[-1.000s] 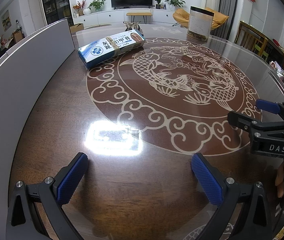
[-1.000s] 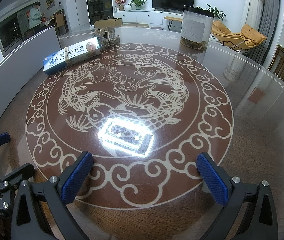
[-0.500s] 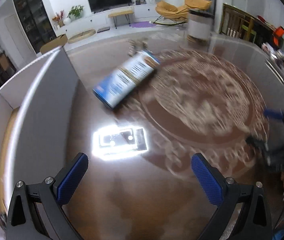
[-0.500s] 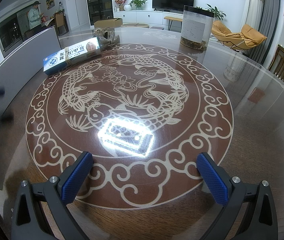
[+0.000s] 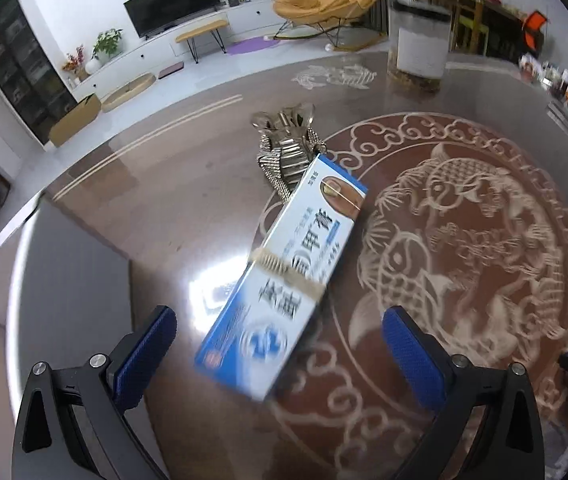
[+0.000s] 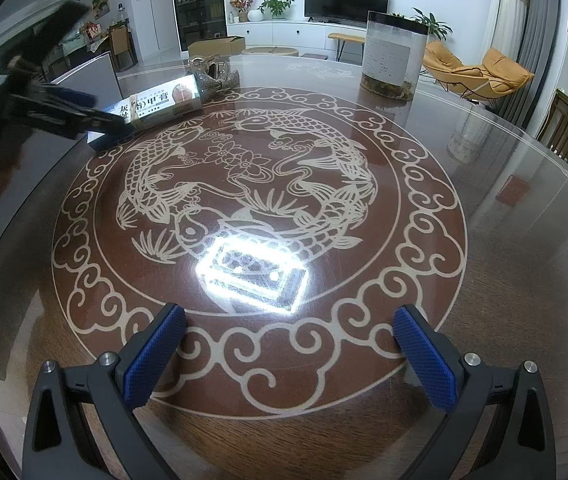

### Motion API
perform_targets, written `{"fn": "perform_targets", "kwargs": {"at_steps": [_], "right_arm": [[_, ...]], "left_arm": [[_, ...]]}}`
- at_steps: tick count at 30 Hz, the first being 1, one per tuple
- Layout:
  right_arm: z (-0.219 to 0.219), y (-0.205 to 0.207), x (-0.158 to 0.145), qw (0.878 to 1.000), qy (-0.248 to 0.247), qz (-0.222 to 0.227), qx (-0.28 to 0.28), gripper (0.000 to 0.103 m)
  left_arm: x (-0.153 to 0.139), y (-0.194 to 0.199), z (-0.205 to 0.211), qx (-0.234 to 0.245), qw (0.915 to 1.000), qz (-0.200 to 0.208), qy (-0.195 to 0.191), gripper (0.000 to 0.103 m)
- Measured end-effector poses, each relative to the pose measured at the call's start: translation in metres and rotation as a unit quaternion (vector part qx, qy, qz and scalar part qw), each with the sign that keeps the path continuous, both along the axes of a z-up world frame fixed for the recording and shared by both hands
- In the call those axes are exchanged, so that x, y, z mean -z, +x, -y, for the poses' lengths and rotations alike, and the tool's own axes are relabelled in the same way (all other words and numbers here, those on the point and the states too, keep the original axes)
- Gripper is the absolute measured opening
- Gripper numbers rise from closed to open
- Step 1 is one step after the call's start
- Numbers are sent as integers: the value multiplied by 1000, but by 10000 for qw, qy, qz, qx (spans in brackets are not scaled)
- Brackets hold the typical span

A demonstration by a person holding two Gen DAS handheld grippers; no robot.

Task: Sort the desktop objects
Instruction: 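Lower the left gripper onto the nail cream box and close on it, then close the right gripper on the silver hair clip while the left lifts the box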

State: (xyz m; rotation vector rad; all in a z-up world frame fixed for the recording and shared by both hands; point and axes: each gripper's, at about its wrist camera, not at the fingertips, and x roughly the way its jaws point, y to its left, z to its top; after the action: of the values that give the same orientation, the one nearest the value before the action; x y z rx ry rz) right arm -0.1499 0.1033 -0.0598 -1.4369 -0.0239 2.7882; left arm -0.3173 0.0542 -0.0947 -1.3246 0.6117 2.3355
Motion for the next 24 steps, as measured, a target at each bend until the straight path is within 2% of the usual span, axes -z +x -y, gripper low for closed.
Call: {"fn": "perform_targets", "kwargs": {"at_steps": [3,5,6,7,8,10,13,15,18,24], "right_arm": [[0,0,0,10000,-12,-3,1,103],[0,-1,0,10000,-31,-8,0,103],[0,-2,0,10000,-38,-10,-1,103],[0,-2,0,10000,-43,-11,0,103],[0,-2,0,10000,-45,-12,-1,103],[0,-2,0,10000,-40,-11,-1,103],[0,-3,0,10000,-59,-15,1,103],[0,-3,0,10000,-78,-21,0,103],[0,-3,0,9999,-108,-31,1,103],[1,-3,0,10000,-44,-11,2,103]], "left_arm": [[13,-14,-10,-55,9999,65,-145,103],[16,-20,-11,-72,9998,151,47,103],[16,-21,-12,-78,9997,204,109,87],[14,-21,-10,-87,9992,243,297,76],[13,-22,-9,-178,9990,216,356,56],[13,-19,-5,-347,9984,182,403,47],[17,-6,0,-514,9979,82,373,45],[20,11,9,-763,9956,120,528,45],[19,56,27,-1226,9877,230,943,45],[22,148,56,-1929,9763,-118,970,45]]}}
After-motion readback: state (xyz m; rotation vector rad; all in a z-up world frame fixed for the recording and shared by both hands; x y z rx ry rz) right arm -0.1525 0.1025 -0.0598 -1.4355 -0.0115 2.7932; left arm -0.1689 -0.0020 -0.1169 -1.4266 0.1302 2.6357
